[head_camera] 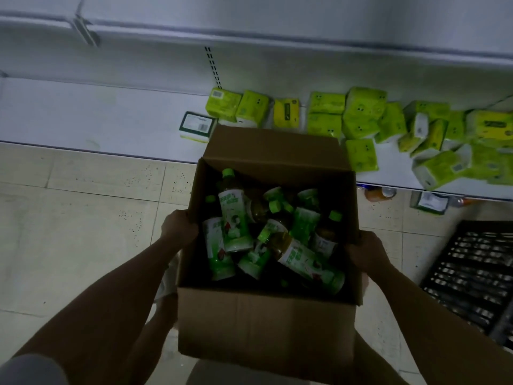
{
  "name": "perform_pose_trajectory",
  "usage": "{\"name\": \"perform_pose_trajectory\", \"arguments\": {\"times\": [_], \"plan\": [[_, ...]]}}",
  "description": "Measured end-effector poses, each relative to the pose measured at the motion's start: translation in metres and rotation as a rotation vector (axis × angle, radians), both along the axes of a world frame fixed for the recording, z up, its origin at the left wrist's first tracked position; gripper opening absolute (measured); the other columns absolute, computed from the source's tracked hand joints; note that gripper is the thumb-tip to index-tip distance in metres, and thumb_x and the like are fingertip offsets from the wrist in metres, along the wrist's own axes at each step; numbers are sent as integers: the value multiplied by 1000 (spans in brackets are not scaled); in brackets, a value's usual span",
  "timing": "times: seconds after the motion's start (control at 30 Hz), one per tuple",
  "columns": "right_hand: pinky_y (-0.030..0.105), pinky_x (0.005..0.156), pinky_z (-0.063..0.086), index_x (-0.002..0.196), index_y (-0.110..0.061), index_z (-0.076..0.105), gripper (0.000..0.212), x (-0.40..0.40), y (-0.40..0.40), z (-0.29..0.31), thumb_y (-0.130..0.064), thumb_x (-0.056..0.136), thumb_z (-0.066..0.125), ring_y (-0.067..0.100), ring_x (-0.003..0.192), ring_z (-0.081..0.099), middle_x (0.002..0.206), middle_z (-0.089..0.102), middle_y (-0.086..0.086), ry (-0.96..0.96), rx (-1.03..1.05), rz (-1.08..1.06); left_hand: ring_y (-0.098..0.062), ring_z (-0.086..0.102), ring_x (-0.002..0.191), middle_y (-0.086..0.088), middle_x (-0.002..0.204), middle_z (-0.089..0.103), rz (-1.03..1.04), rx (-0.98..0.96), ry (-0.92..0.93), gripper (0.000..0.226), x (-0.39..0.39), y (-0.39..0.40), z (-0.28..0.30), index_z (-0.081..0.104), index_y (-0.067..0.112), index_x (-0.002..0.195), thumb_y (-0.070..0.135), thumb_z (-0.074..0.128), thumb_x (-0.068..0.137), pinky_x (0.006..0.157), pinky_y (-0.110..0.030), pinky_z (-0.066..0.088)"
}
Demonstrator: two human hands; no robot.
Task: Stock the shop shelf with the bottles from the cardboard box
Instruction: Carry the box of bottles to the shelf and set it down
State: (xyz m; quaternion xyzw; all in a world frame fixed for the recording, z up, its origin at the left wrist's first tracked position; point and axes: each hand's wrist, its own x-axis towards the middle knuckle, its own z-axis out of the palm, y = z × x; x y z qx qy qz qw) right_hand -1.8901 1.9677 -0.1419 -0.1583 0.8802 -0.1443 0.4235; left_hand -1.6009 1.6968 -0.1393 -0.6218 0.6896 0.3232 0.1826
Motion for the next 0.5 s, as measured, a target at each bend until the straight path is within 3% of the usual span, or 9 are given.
{"name": "perform_pose_trajectory", "arguments": {"times": [0.07,0.17,0.3,0.4,0.5], "plan": [[29,59,50,75,-3,62,11,-5,-8,-29,-7,85,61,25,63,62,66,64,8,4,-6,-4,-15,54,55,2,61,54,11,-7,18,9,-5,-9,-32,58,11,77,7,60,85,47,-22,40],[30,61,52,74,-7,60,14,-11,-18,-79,-8,88,60,26,65,63,70,65,9,3,-21,-6,-13,55,55,2,62,56,42,-6,42,14,-11,-20,-84,57,13,72,6,59,84,47,-23,41],[22,52,42,72,-15,57,20,-12,-29,-133,-9,91,58,20,62,60,67,60,1,-10,-43,-18,-14,58,59,-5,71,64,28,-4,65,15,-14,-32,-138,60,14,70,9,60,84,51,-24,45],[31,64,51,88,-5,62,7,-9,-30,-174,-9,91,57,28,77,64,80,65,9,-17,-34,-17,-20,64,67,-5,77,65,45,-15,94,10,-5,-27,-177,68,7,92,10,61,85,62,-29,53],[37,78,56,105,-2,63,18,-4,-24,-204,-13,92,58,28,90,66,98,68,12,-43,-10,-23,-13,60,59,3,70,61,77,-98,141,14,-1,-20,-210,69,8,96,14,63,85,53,-22,47]]}}
